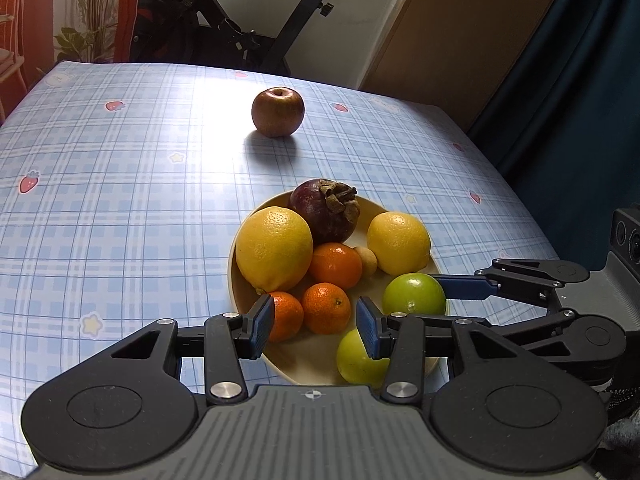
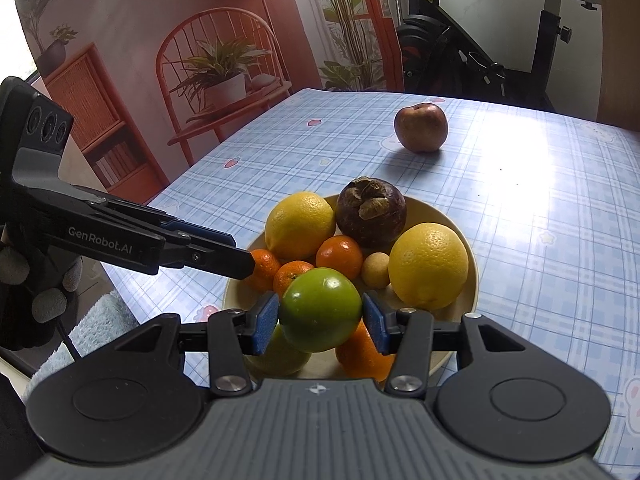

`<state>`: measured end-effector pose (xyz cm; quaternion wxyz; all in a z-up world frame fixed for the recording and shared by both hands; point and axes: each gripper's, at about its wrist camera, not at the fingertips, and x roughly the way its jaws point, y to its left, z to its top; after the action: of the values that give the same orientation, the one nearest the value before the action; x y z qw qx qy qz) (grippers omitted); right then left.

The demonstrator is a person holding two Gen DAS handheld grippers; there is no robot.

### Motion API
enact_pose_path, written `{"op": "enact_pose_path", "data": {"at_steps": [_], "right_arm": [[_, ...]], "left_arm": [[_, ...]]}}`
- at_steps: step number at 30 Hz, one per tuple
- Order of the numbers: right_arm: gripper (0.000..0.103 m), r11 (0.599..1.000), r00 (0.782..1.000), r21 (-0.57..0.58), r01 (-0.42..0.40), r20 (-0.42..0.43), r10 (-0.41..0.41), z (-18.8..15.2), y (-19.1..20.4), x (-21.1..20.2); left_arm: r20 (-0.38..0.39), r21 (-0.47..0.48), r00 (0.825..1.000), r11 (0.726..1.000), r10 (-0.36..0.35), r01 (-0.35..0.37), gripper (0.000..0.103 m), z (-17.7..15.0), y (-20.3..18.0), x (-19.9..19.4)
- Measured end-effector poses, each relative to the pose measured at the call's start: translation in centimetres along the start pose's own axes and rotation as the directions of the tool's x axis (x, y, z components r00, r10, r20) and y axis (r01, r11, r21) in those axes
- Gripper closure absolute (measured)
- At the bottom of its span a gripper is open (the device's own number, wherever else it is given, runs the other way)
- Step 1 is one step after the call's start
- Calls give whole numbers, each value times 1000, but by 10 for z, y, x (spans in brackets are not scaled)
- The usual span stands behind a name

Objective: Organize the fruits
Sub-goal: 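Carry both green apples onto the plate and open both grippers, then move the open left gripper toward the red apple on the cloth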

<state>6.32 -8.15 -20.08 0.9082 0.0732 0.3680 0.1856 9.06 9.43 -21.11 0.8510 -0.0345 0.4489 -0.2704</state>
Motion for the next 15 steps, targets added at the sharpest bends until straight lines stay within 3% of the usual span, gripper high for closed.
{"op": "enact_pose_path", "data": {"at_steps": [15], "right_arm": [[53,998,997,28,59,56,-61,5,-11,-12]], "left_arm": [[66,-12,997,999,44,-43,56,10,3,-10]]}}
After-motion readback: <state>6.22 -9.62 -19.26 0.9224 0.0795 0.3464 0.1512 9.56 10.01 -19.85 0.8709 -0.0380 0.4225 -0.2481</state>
